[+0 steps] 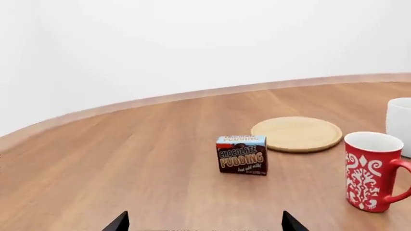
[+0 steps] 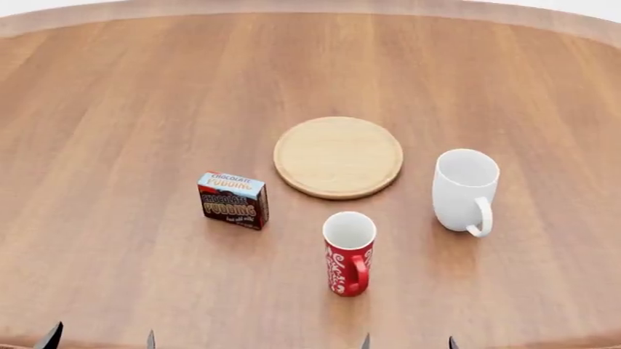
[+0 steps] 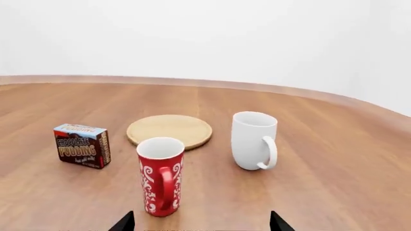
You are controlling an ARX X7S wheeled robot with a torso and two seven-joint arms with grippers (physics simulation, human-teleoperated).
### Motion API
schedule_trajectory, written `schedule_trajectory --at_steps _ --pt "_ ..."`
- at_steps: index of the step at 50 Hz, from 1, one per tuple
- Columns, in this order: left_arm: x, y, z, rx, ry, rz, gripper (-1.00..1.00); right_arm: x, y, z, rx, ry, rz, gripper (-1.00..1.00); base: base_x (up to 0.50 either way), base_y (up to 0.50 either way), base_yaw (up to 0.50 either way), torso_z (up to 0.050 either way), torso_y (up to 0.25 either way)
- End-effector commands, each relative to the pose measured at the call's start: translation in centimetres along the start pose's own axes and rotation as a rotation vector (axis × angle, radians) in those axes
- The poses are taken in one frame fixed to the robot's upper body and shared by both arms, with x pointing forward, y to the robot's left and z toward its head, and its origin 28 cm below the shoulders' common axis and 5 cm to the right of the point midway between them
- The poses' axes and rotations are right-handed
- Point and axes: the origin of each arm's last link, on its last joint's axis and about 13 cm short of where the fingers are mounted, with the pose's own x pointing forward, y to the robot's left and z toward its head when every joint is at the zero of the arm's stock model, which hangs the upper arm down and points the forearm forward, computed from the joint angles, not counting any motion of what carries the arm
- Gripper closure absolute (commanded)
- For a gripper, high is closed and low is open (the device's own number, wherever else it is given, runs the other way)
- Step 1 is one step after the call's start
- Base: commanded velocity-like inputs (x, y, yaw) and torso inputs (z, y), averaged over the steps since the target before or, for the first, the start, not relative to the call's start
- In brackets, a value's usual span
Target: Put the chocolate pudding to the left of the plate.
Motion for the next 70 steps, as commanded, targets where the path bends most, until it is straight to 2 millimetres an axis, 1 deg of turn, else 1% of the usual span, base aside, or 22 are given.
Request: schedule_trajectory --at_steps 1,15,43,49,55,57,59,60,63,64,66,68,70 --pt "-0.4 -0.4 0.1 0.009 -0.006 -0.028 -1.00 -0.2 0.2 0.1 -0.016 0.001 0.003 -1.00 0.00 0.32 0.00 0.000 0.000" --pt "-0.6 -0.7 -0.1 0.010 -0.014 -0.050 -1.00 -0.3 0.5 -0.1 -0.025 -0.003 0.031 -1.00 0.00 0.32 0.00 0.000 0.000" --pt "-0.8 -0.8 0.0 0.013 -0.015 -0.051 -1.00 -0.2 0.6 -0.4 -0.024 0.006 0.041 -1.00 0.00 0.32 0.00 0.000 0.000" --pt "-0.9 -0.8 0.2 0.013 -0.015 -0.051 -1.00 -0.3 0.6 -0.2 -0.019 -0.009 0.037 -1.00 0.00 0.32 0.00 0.000 0.000" --pt "-0.8 -0.7 0.2 0.000 -0.024 -0.039 -1.00 -0.6 0.5 0.2 -0.002 -0.025 0.029 -1.00 0.00 0.00 0.00 0.000 0.000" --pt "-1.0 -0.6 0.6 -0.012 -0.030 -0.036 -1.00 -0.9 0.4 0.7 -0.001 -0.058 0.017 -1.00 0.00 0.00 0.00 0.000 0.000" --pt "-1.4 -0.4 1.1 -0.004 -0.073 0.004 -1.00 -1.4 0.3 1.4 -0.008 -0.096 -0.003 -1.00 0.00 0.00 0.00 0.000 0.000" --pt "-1.8 -0.2 1.7 -0.005 -0.092 0.017 -1.00 -2.0 0.2 2.1 0.006 -0.129 0.000 -1.00 0.00 0.00 0.00 0.000 0.000" --pt "-2.8 0.1 3.0 0.024 -0.145 0.054 -1.00 -3.0 0.0 3.3 -0.002 -0.184 -0.016 -1.00 0.00 0.00 0.00 0.000 0.000" --pt "-3.5 0.3 3.9 0.020 -0.177 0.062 -1.00 -3.7 -0.1 4.0 -0.006 -0.218 -0.023 -1.00 0.00 0.00 0.00 0.000 0.000" --pt "-4.5 0.6 4.9 0.028 -0.221 0.086 -1.00 -4.7 -0.2 5.0 -0.009 -0.260 -0.019 -1.00 0.00 0.00 0.00 0.000 0.000" --pt "-5.1 0.7 5.5 0.024 -0.248 0.091 -1.00 -5.3 -0.2 5.5 -0.017 -0.286 -0.027 -1.00 0.00 0.00 0.00 0.000 0.000" --pt "-5.5 0.7 5.8 0.019 -0.248 0.084 -1.00 -5.1 -0.2 5.3 -0.048 -0.285 -0.066 -1.00 0.00 0.00 0.00 0.000 0.000"
